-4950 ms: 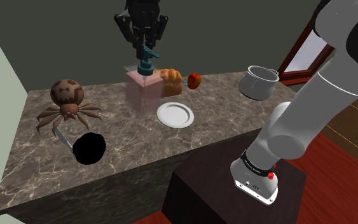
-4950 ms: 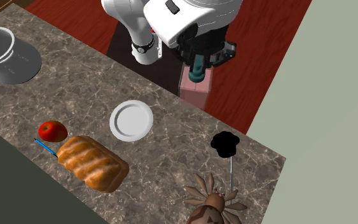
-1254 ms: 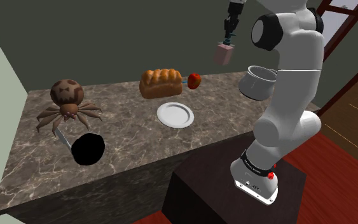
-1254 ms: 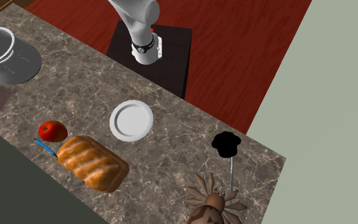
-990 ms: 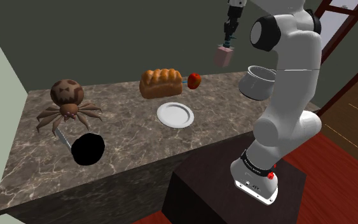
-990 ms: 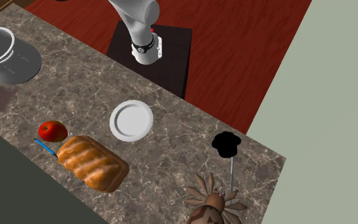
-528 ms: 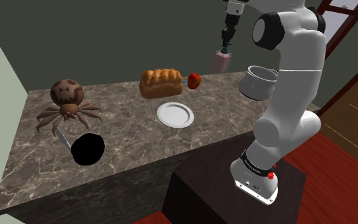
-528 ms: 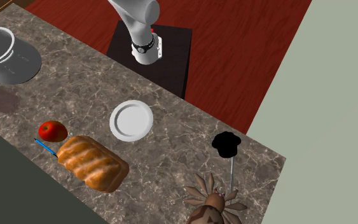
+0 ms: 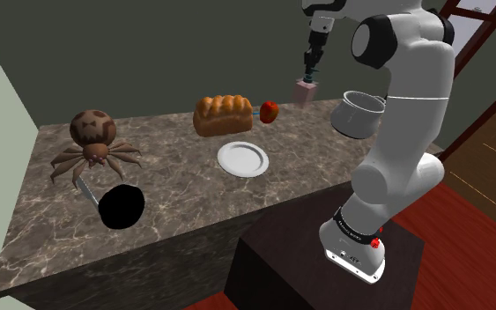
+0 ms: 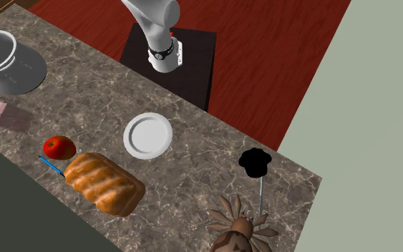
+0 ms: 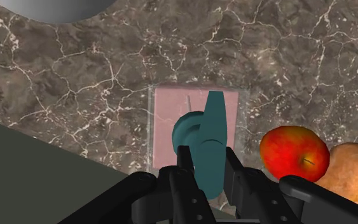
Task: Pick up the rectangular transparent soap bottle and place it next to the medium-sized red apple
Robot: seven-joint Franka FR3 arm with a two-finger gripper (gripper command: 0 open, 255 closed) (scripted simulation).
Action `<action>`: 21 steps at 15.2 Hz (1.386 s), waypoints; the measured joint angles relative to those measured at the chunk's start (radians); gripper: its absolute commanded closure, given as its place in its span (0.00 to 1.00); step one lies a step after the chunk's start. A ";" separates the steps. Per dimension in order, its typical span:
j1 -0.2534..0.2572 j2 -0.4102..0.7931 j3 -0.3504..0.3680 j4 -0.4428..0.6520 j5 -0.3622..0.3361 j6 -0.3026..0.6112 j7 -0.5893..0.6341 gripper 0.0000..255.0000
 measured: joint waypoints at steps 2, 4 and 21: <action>0.003 0.001 0.001 -0.026 0.000 0.026 0.002 1.00; 0.006 -0.002 0.002 -0.055 0.000 0.053 0.003 1.00; 0.010 0.017 0.006 -0.183 0.007 0.199 0.001 1.00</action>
